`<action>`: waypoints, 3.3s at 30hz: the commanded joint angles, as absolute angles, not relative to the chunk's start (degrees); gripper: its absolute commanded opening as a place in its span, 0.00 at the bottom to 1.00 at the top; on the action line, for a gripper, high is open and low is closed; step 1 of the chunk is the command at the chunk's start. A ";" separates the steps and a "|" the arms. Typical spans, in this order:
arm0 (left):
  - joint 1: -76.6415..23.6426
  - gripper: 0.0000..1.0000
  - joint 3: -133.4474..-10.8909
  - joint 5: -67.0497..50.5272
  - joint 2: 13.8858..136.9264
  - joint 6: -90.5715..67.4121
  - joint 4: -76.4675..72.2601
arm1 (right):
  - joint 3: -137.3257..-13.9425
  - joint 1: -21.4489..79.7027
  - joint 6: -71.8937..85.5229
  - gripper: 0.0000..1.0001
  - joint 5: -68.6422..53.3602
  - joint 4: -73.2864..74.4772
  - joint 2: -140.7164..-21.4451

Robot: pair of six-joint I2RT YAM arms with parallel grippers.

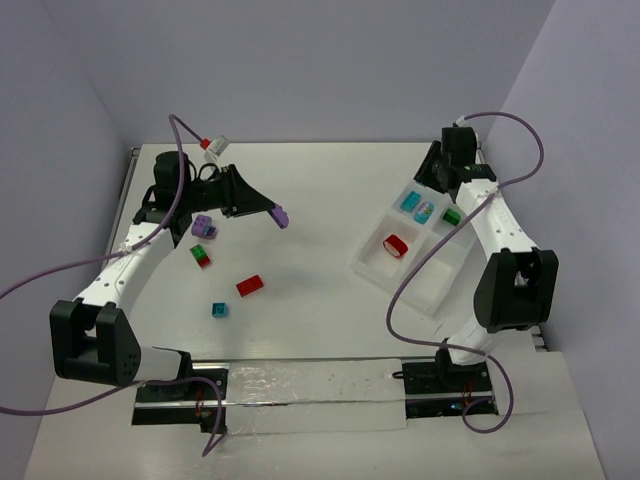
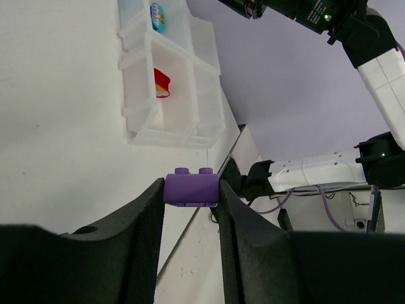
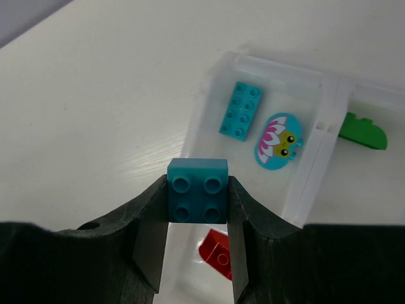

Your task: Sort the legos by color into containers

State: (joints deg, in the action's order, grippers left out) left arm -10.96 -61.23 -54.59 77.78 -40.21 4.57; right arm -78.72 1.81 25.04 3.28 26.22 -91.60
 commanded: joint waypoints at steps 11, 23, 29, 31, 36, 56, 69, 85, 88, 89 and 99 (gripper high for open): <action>-10.63 0.00 -65.17 -51.59 75.89 -37.40 8.92 | -85.21 -1.19 22.11 0.21 8.57 25.36 -104.94; -14.30 0.00 -70.52 -47.63 79.31 -35.76 12.43 | -86.54 -1.14 21.30 0.78 5.66 25.93 -105.76; -17.55 0.00 -73.60 -46.01 82.13 -34.69 14.16 | -85.72 -1.06 21.78 0.78 4.50 25.95 -100.47; -18.83 0.00 -74.93 -44.68 83.50 -34.05 15.25 | -84.91 -0.98 22.03 0.78 4.15 25.68 -98.61; -23.71 0.00 -78.64 -41.23 87.23 -33.77 15.84 | -80.30 -0.47 22.79 0.78 3.14 25.22 -90.10; -46.71 0.00 -110.85 -23.92 121.01 -30.15 28.50 | -68.20 -0.53 24.13 0.79 1.41 26.72 -68.56; -47.99 0.00 -116.99 -17.94 127.22 -29.53 31.95 | -66.46 -0.57 23.99 0.79 1.10 26.81 -65.45; -49.84 0.00 -120.01 -7.19 128.96 -25.92 33.31 | -67.49 -0.61 24.44 0.79 -1.06 26.99 -67.14; -50.38 0.00 -121.24 -6.40 129.66 -25.65 33.67 | -67.41 -0.62 24.53 0.79 -1.06 27.07 -67.06; -50.67 0.00 -121.90 -6.11 130.10 -25.43 33.82 | -67.41 -0.62 24.60 0.79 -1.13 27.07 -66.98; -52.35 0.00 -123.38 -5.38 131.45 -25.40 33.15 | -67.68 -0.54 24.35 0.79 -0.90 27.60 -66.62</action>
State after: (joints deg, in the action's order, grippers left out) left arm -51.45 -120.18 -6.38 130.69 -26.28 33.94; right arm -66.26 -0.73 24.58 -0.93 27.99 -67.42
